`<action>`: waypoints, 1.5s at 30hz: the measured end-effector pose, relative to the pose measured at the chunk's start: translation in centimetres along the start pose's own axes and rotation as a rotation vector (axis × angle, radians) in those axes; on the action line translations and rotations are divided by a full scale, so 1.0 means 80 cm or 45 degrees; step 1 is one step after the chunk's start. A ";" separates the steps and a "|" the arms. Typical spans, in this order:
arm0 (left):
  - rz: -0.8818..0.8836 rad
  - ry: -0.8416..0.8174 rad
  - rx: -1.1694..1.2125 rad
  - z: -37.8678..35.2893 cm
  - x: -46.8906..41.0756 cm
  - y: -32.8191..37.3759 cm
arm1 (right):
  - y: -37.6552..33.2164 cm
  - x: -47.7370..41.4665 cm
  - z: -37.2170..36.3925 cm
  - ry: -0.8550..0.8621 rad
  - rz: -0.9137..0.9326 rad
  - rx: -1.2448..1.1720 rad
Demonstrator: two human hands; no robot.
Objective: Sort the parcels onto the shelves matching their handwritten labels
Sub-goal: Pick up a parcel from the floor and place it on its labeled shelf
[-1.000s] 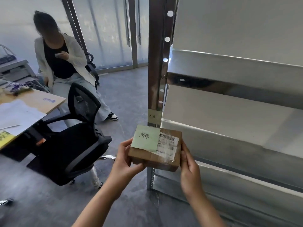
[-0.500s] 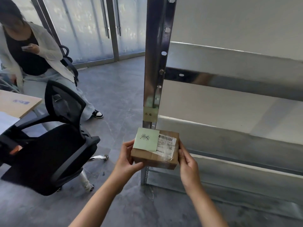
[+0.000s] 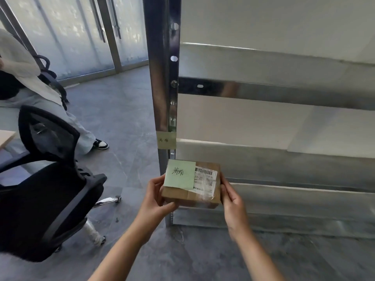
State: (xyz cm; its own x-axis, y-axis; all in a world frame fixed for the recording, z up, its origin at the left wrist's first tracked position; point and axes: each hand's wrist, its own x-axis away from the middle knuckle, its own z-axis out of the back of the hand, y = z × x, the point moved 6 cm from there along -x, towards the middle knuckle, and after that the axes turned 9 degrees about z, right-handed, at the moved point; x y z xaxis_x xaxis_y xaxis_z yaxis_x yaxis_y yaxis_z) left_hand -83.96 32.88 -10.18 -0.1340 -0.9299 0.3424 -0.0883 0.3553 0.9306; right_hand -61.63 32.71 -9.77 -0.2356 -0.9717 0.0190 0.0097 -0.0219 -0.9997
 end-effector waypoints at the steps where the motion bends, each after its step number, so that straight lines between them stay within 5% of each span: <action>1: -0.009 -0.012 0.005 -0.006 -0.002 0.002 | -0.002 -0.003 0.006 0.011 0.007 -0.008; 14: -0.127 -0.107 -0.083 -0.071 -0.070 0.044 | -0.024 -0.088 0.054 0.095 0.058 -0.075; 45: 0.146 -0.098 0.025 -0.088 -0.201 0.004 | 0.058 -0.209 0.041 -0.054 -0.205 0.092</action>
State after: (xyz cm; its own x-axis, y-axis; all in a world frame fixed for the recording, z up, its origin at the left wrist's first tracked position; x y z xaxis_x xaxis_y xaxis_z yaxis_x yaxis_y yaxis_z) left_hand -74.91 47.28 -14.48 -0.2199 -0.8735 0.4343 -0.0874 0.4611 0.8830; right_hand -54.47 48.06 -14.66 -0.1988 -0.9632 0.1807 0.0454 -0.1932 -0.9801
